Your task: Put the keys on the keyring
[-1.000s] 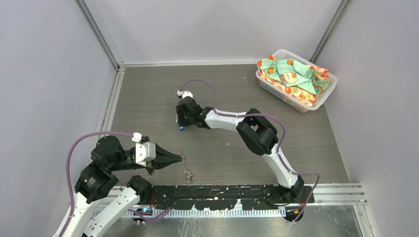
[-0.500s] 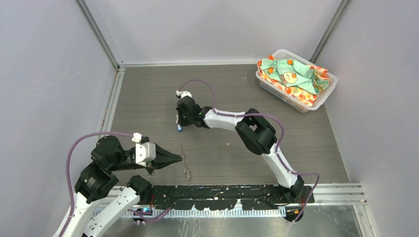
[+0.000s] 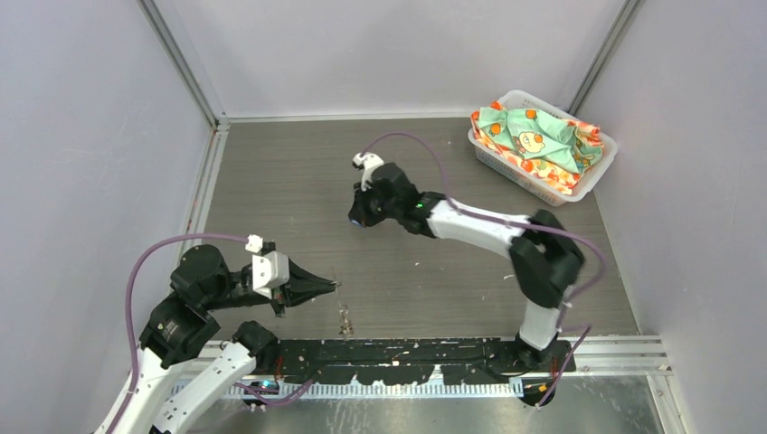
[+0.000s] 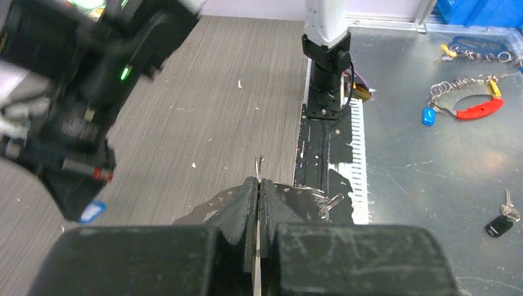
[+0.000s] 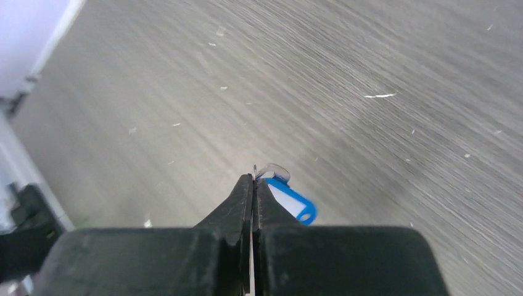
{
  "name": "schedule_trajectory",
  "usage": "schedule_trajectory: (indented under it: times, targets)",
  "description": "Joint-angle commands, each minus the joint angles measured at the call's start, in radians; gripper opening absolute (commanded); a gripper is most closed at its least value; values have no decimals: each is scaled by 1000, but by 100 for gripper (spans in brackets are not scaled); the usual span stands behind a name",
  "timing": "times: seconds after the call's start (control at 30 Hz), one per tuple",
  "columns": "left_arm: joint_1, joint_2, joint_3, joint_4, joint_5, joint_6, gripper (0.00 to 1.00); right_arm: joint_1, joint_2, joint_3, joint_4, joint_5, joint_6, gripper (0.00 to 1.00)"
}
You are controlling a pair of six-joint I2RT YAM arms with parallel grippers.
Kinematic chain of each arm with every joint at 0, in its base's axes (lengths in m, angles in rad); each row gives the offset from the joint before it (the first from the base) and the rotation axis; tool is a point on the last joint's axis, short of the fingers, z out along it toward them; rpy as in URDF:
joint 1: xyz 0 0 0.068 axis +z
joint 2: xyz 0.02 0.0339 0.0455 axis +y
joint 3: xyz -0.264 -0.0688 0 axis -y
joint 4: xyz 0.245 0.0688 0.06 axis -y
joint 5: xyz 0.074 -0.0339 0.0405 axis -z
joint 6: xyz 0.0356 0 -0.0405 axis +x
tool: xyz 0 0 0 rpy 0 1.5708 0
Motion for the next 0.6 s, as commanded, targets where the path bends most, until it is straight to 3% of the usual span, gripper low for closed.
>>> schedule_trajectory:
  times: [0.0, 0.17, 0.37, 0.57]
  targets:
    - [2, 33, 3, 89, -40, -51, 0, 8, -306, -169, 72, -121, -102, 1]
    - [0, 51, 0, 105, -64, -39, 0, 49, -594, -338, 16, -171, -136, 1]
    - [1, 63, -34, 121, -90, 44, 0, 135, -838, -344, -97, -198, -140, 1]
    - [1, 89, -41, 147, -88, 53, 0, 257, -834, -229, -221, -196, -164, 1]
